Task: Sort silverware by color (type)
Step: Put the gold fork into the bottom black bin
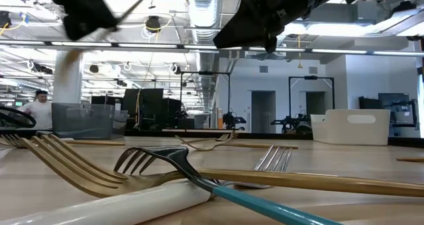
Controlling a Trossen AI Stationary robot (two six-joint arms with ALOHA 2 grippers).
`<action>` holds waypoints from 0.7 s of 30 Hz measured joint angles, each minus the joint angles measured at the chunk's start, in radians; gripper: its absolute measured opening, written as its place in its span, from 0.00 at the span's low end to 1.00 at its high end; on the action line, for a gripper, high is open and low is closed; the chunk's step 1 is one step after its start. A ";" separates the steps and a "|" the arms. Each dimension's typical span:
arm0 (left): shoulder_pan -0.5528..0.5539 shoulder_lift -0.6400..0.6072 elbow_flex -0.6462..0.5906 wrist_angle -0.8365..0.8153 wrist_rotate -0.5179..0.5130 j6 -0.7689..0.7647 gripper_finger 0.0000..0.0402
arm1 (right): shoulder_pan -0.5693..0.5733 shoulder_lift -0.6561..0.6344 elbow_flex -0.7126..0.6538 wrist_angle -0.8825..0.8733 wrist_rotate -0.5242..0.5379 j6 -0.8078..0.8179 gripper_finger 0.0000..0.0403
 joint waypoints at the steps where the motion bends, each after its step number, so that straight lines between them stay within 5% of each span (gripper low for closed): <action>1: -0.018 -0.014 0.006 -0.049 0.022 -0.058 0.03 | 0.004 0.000 0.000 -0.005 0.000 0.001 0.18; 4: -0.097 -0.031 0.022 -0.133 0.080 -0.211 0.03 | 0.015 0.000 0.000 -0.027 -0.002 0.020 0.18; 21: -0.685 0.113 0.022 -0.232 0.036 -0.851 0.03 | 0.035 0.000 0.000 -0.097 -0.001 0.095 0.18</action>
